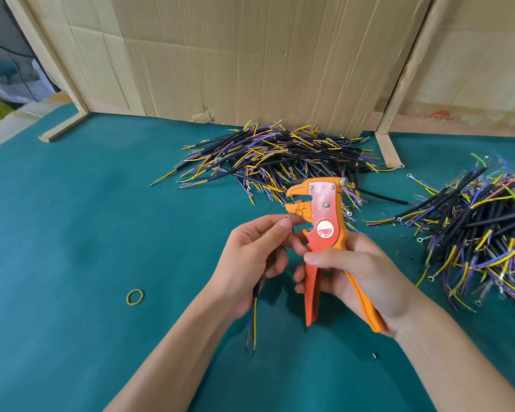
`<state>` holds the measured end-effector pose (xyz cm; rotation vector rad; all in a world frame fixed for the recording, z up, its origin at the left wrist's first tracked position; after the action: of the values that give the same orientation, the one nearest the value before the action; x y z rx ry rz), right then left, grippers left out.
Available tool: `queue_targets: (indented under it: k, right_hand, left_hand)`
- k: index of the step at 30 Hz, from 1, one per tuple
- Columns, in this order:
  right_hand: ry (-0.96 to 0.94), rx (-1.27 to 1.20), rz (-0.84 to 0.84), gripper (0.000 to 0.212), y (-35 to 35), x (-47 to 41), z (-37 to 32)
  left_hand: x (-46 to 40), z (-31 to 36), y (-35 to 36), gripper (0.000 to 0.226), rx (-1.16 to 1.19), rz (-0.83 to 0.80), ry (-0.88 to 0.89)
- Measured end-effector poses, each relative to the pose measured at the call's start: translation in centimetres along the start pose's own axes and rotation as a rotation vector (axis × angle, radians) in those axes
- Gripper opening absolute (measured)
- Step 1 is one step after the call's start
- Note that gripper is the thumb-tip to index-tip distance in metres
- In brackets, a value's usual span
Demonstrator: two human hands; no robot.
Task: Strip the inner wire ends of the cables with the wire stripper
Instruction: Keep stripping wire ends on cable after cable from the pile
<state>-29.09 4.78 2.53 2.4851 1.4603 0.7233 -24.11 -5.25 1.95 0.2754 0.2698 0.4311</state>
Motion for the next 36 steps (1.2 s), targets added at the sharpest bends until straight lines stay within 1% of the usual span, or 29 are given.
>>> queue_targets:
  k: [2,4,7,9,10,14,17,20,22,27,32,34,36]
  right_hand:
    - [0.008,-0.024,-0.027,0.017,0.6,-0.1,0.4]
    - [0.013,-0.075,-0.032,0.018,0.8,-0.2,0.6]
    - [0.024,-0.147,-0.048,0.033,0.5,-0.3,0.6]
    - [0.034,-0.186,-0.045,0.043,0.1,-0.3,0.7]
    - [0.034,-0.205,-0.03,0.046,-0.1,-0.3,0.7]
    - [0.085,-0.367,0.063,0.06,-2.1,-0.2,0.9]
    - [0.125,-0.427,0.071,0.055,-2.8,0.2,0.7]
    - [0.104,-0.455,0.058,0.046,-3.2,0.5,0.1]
    - [0.112,-0.447,0.067,0.045,-3.2,0.7,0.1]
    - [0.197,-0.371,0.122,0.054,-3.0,0.7,1.4]
    - [0.136,-0.262,0.187,0.055,-3.3,0.8,0.9]
    - [0.127,-0.296,0.166,0.054,-3.5,0.8,0.7]
    - [0.141,-0.345,0.1,0.053,-3.3,0.8,0.5]
  left_hand:
    - [0.1,-0.2,0.0,0.022,-0.017,0.006,-0.014]
    - [0.0,0.4,-1.0,0.024,-0.219,0.062,0.04]
    - [-0.2,1.7,-1.5,0.029,-0.599,0.094,0.166]
    - [-0.1,1.9,-1.8,0.028,-0.719,0.131,0.19]
    - [-0.1,1.9,-2.0,0.027,-0.712,0.154,0.19]
    - [-0.1,1.3,-2.7,0.031,-0.461,0.215,0.111]
    - [-0.1,1.1,-2.7,0.028,-0.343,0.234,0.083]
    - [-0.1,1.0,-2.9,0.024,-0.253,0.25,0.061]
    - [0.0,1.0,-3.2,0.023,-0.217,0.272,0.051]
    - [-0.1,0.8,-4.0,0.022,-0.204,0.329,0.037]
    - [-0.2,0.9,-4.3,0.025,-0.266,0.323,0.057]
    - [-0.3,1.1,-4.2,0.027,-0.314,0.304,0.074]
    - [-0.3,1.0,-4.0,0.026,-0.39,0.27,0.079]
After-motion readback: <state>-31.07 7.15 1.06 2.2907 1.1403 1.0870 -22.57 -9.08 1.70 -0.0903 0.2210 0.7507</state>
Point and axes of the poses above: each hand's wrist, its own x-axis away from the middle knuckle, its own y-axis out of the palm, z = x × y, the point moved 10 cm from there along -x, towards the middle knuckle, and after that the axes turned 11 degrees about y, right-handed, at the moved point
